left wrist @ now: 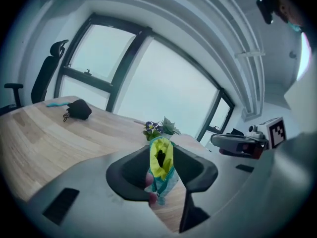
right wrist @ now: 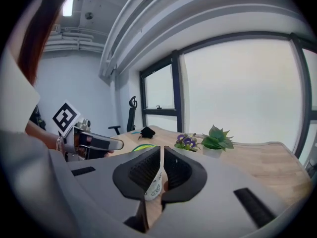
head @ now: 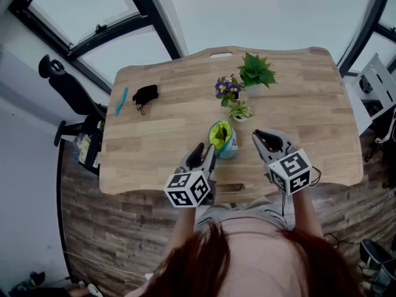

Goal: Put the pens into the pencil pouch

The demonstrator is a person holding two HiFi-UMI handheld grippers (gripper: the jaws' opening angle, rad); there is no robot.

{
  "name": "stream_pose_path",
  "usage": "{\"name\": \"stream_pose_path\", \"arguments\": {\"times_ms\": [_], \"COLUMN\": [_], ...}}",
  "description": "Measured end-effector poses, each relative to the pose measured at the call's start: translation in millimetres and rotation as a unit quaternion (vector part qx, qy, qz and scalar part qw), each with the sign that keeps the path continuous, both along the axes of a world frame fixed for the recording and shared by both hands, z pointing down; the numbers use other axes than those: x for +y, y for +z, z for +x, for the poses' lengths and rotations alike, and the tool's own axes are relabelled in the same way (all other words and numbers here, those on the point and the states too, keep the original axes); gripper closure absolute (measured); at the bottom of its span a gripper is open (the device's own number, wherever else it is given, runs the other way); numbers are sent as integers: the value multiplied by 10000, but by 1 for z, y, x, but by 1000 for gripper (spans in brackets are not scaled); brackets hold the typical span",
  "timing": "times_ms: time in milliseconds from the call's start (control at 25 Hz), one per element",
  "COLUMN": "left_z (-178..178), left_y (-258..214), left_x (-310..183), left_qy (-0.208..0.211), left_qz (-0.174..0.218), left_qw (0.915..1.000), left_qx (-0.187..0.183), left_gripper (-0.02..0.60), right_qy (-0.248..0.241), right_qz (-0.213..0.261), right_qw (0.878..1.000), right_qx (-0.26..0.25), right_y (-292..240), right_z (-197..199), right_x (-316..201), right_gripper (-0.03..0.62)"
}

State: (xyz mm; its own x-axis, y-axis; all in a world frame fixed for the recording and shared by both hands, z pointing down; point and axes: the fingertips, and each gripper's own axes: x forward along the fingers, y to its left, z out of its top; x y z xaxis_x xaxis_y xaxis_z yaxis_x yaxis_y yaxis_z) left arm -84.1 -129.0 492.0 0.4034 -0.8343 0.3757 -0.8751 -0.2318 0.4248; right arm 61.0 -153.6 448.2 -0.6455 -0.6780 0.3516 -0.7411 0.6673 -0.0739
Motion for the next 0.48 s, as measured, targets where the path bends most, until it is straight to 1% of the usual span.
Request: {"name": "stream_pose_path", "arguments": {"times_ms": [120,240,320,400,480], "left_z": [-5,-14,-23,-34,-41], "left_y": [-15,-22,-25,-29,-33], "left_x": [5,12,19,26,34], "left_qy": [268,487,508,525,636], "left_qz": [192,264,296,342,388], "left_qw": [9994,9983,9981,9980,9972], "left_qx": [-130,-186,-160,-72,-40], "left_gripper": [464,496,529,538,541], "right_qy": [373,765,1015,1207,1349], "right_qz": [23,25,46,120,204], "right_qw": [9992,9968,9945,9921,9901], "right_qx": [-156,-218,-274,-312,-333], "right_y": [-7,-11,-15,-19,-24], "right_z": [-3,-7,-11,-19,-27], "right_x": [6,16,25,35,47], "right_gripper": [580,588,591,592,592]}}
